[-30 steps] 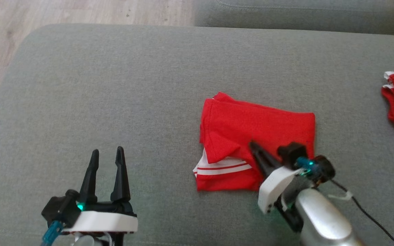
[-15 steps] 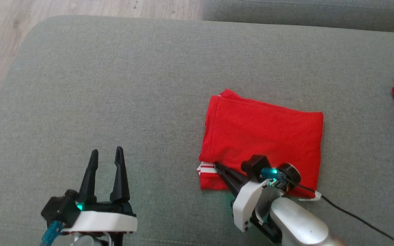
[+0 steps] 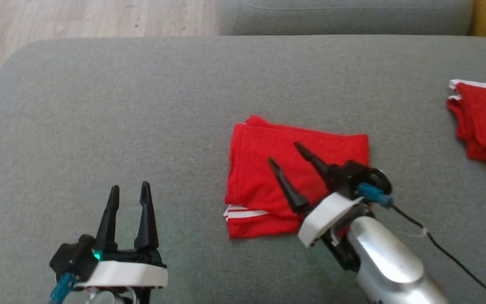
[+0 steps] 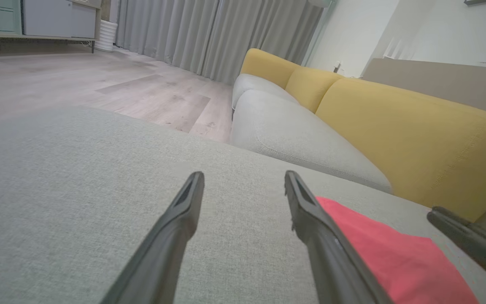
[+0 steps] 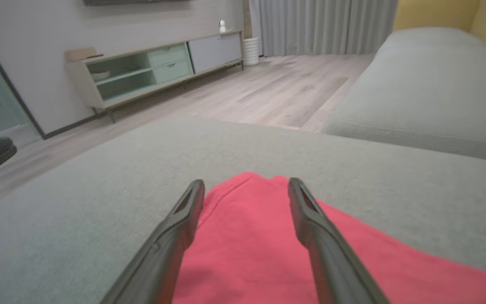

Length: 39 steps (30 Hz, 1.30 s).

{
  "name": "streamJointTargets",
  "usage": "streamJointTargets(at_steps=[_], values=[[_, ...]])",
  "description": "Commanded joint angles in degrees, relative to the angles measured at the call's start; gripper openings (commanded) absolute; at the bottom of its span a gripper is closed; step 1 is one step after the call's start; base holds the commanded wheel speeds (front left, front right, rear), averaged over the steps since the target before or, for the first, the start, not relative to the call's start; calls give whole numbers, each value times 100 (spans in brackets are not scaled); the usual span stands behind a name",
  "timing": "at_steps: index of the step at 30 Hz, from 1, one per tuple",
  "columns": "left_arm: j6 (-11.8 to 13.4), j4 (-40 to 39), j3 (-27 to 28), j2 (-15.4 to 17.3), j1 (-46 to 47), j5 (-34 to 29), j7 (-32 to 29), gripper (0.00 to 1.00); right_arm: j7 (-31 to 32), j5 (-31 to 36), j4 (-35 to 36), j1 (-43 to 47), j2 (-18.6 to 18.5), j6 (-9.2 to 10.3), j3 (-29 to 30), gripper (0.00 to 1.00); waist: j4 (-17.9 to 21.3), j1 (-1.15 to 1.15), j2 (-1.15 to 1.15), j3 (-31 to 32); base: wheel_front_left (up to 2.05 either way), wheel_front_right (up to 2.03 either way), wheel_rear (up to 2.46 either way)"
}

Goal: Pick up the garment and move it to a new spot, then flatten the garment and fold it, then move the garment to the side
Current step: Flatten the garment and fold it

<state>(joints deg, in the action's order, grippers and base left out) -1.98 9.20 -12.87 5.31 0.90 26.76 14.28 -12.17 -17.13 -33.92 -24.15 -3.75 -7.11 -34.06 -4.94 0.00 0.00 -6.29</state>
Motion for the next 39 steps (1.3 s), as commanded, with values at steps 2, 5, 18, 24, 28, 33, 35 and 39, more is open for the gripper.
streamJointTargets(at_steps=[2, 5, 18, 24, 28, 33, 35, 39], values=[[18, -117, 149, 86, 166, 20, 39, 100, -95, 164, 405, 235, 65, -37, 377, 100, 161, 0, 0, 111, 0, 0, 0], [4, -58, 89, 62, 184, 47, 5, 100, -113, 400, 716, 540, 68, -37, 967, 100, 251, 0, 0, 179, 0, 0, 0], [20, 518, 64, 50, -48, 157, -4, 100, 127, 586, 1843, 1877, 86, -37, 2485, 100, 439, 0, 0, 489, 0, 0, 0], [52, 616, 87, 83, -192, 102, 27, 100, 117, 590, 2085, 2221, 86, -37, 2739, 100, 416, 0, 0, 623, 0, 0, 0], [57, 616, 86, 82, -205, 88, 37, 100, 146, 563, 2081, 2326, 87, -37, 2676, 100, 391, 0, 0, 653, 0, 0, 0], [54, 612, 56, 78, -203, 84, 42, 100, 200, 561, 2064, 2351, 87, -37, 2620, 100, 383, 0, 0, 665, 0, 0, 0], [61, 612, 46, 87, -197, 82, 44, 100, 214, 573, 2067, 2356, 87, -37, 2630, 100, 385, 0, 0, 664, 0, 0, 0], [70, 614, 33, 98, -182, 82, 45, 100, 230, 599, 2049, 2351, 87, -37, 2669, 100, 384, 0, 0, 657, 0, 0, 0]])
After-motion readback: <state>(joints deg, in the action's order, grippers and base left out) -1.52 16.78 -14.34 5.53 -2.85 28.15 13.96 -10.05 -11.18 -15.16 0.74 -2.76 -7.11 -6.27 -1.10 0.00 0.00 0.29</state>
